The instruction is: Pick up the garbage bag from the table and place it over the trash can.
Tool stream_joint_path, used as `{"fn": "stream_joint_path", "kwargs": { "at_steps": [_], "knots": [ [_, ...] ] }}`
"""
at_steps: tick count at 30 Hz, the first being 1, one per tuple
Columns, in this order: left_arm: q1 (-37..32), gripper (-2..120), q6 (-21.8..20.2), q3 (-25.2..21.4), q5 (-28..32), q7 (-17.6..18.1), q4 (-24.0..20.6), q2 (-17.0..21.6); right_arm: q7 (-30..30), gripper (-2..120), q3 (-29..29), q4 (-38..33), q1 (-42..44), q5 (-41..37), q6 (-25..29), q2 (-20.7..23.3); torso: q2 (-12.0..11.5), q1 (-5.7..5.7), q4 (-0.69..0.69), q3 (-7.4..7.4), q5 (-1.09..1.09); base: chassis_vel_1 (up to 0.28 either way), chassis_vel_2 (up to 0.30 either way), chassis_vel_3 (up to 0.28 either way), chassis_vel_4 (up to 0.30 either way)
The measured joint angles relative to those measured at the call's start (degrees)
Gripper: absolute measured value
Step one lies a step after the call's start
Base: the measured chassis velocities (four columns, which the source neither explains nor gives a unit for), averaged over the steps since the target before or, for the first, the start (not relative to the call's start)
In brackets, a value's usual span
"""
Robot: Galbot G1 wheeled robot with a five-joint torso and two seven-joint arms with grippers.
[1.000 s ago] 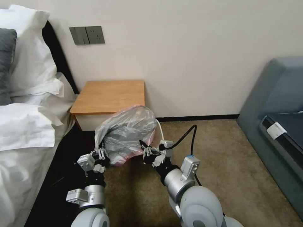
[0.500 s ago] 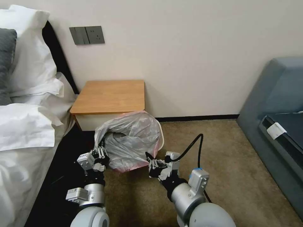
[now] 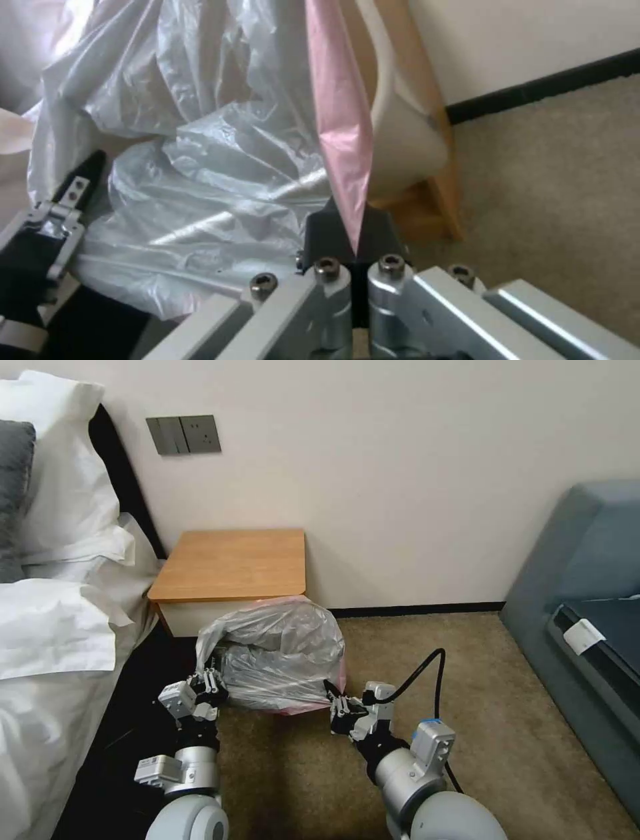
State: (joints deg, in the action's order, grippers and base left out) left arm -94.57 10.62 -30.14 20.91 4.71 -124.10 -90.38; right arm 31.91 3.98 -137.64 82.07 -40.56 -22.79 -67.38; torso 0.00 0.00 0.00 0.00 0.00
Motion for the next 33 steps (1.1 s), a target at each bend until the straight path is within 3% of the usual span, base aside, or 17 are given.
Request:
{"fn": "stream_joint_path", "kwargs": {
  "at_steps": [7, 10, 19, 23, 27, 33],
  "knots": [
    [0.2, 7, -0.1, -0.2, 0.2, 0.1, 0.0, 0.0, -2.4, 6, -0.5, 0.1, 1.3, 3.1, 0.2, 0.7, 0.0, 0.00, 0.00, 0.00, 0.00, 0.000, 0.000, 0.000, 0.000],
    [0.6, 7, -0.2, -0.6, 0.5, 0.2, 0.5, 0.2, -4.8, 22, -0.8, -1.9, 4.0, 6.6, 1.0, 2.7, 0.0, 0.00, 0.01, 0.00, 0.01, 0.000, 0.000, 0.000, 0.000],
    [0.9, 7, -0.4, -0.7, 0.8, 0.2, 1.4, 0.4, -7.0, 52, -4.8, -5.5, 8.6, 11.7, 2.9, 6.7, 0.0, 0.00, -0.01, 0.00, 0.00, 0.000, 0.000, 0.000, 0.000],
    [0.4, 7, -0.3, -0.3, 0.5, 0.2, 1.3, 0.5, -15.0, 70, -7.5, -2.8, 0.4, 14.6, 8.4, 8.3, 0.0, 0.00, -0.01, 0.00, 0.02, 0.000, 0.000, 0.000, 0.000],
    [-0.1, 7, -0.1, 0.0, 0.0, 0.1, 1.2, 0.5, -18.3, 83, -7.2, 0.1, -7.8, 8.9, 8.3, 10.4, 0.0, 0.00, 0.01, 0.01, 0.01, 0.000, 0.000, 0.000, 0.000],
    [-0.6, 7, 0.1, 0.0, -0.2, 0.1, 0.8, 0.5, -20.2, 99, -6.1, 4.4, -13.5, 5.8, 7.4, 12.7, 0.0, 0.00, 0.01, 0.01, 0.00, 0.000, 0.000, 0.000, 0.000]
  ]
}}
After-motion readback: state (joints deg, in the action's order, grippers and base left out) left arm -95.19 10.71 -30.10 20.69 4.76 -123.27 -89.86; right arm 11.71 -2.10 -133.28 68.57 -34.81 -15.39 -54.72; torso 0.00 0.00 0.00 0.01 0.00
